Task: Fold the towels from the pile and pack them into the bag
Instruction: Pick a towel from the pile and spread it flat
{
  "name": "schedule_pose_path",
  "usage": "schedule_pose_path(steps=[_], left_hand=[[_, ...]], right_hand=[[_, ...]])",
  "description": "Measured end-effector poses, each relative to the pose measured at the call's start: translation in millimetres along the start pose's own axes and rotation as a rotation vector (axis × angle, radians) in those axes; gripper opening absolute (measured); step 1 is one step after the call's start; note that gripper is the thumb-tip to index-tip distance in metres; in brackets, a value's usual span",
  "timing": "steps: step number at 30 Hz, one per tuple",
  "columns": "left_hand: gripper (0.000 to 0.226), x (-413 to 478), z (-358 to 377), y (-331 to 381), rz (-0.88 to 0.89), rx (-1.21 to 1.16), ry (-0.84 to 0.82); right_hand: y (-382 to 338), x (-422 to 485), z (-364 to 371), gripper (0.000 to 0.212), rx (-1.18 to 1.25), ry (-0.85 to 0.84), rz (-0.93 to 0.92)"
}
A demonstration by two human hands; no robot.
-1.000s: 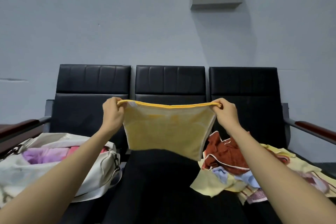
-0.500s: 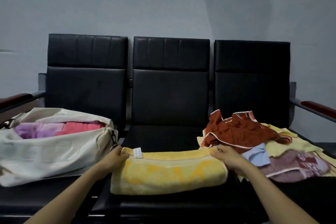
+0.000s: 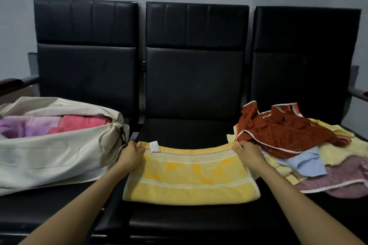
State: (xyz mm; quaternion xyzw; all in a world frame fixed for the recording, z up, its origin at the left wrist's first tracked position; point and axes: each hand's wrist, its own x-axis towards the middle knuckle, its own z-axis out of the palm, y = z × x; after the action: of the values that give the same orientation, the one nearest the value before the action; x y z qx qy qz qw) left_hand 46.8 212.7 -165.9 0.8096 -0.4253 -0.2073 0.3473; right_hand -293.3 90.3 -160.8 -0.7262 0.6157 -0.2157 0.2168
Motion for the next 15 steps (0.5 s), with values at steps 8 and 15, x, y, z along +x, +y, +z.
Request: schedule_pose_path(steps=[8, 15], left_hand=[[0.019, 7.2, 17.9, -4.8, 0.028, 0.102, 0.014], [0.027, 4.1, 17.6, -6.0, 0.02, 0.363, -0.005]], right_hand=[[16.2, 5.2, 16.8, 0.039, -0.099, 0.037, 0.07], [7.2, 1.1, 25.0, 0.038, -0.379, 0.049, 0.053]])
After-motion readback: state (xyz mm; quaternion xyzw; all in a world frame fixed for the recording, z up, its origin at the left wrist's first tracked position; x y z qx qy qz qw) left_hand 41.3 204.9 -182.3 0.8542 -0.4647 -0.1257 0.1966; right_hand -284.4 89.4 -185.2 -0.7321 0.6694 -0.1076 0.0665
